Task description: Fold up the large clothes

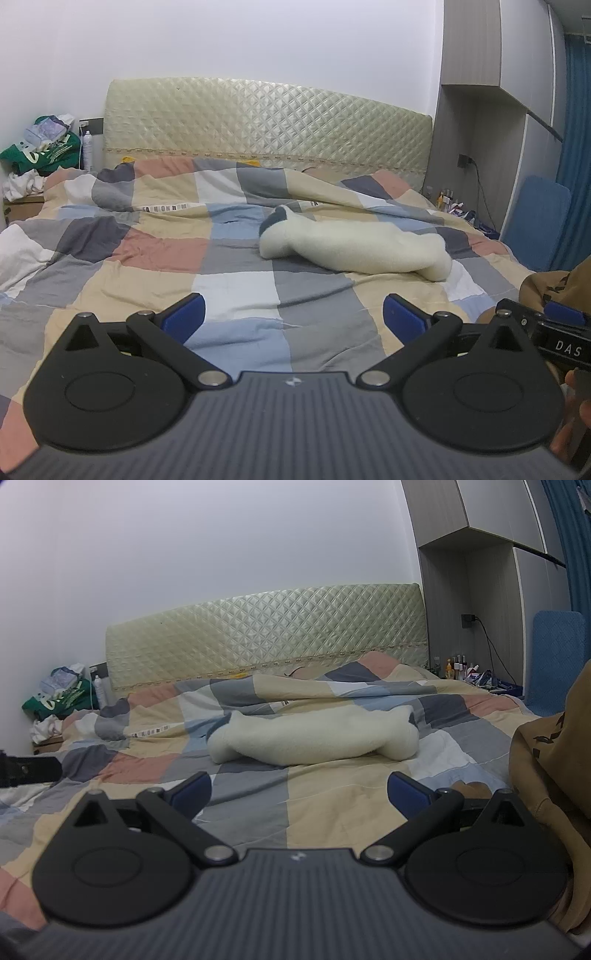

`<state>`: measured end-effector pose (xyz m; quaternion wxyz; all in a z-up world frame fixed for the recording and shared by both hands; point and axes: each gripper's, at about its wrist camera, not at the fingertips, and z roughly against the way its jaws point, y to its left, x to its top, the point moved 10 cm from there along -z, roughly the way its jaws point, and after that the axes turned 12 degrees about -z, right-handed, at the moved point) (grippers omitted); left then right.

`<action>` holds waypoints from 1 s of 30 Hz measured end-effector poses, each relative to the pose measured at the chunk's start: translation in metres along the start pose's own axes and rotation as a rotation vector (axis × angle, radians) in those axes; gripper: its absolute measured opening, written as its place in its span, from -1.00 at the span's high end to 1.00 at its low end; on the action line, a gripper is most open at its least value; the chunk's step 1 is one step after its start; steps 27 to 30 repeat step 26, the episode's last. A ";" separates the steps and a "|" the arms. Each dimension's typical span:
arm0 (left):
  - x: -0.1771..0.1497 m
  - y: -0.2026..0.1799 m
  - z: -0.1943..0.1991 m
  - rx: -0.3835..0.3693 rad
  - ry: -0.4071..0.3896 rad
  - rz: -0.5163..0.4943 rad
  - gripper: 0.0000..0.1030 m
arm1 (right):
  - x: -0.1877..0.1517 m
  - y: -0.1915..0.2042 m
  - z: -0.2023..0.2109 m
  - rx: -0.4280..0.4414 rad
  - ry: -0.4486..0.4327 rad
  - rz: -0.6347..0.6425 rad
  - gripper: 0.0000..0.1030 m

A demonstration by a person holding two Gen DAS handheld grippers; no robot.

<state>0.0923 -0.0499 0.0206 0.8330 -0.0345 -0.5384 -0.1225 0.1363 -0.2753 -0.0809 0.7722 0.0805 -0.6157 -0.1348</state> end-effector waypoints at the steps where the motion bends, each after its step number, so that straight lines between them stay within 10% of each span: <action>1: 0.000 0.000 0.000 -0.002 0.001 0.001 -1.00 | 0.000 0.001 0.000 -0.001 -0.003 0.003 -1.00; 30: 0.001 -0.003 0.004 0.002 -0.005 0.009 -1.00 | -0.001 0.005 0.005 -0.001 -0.008 0.012 -1.00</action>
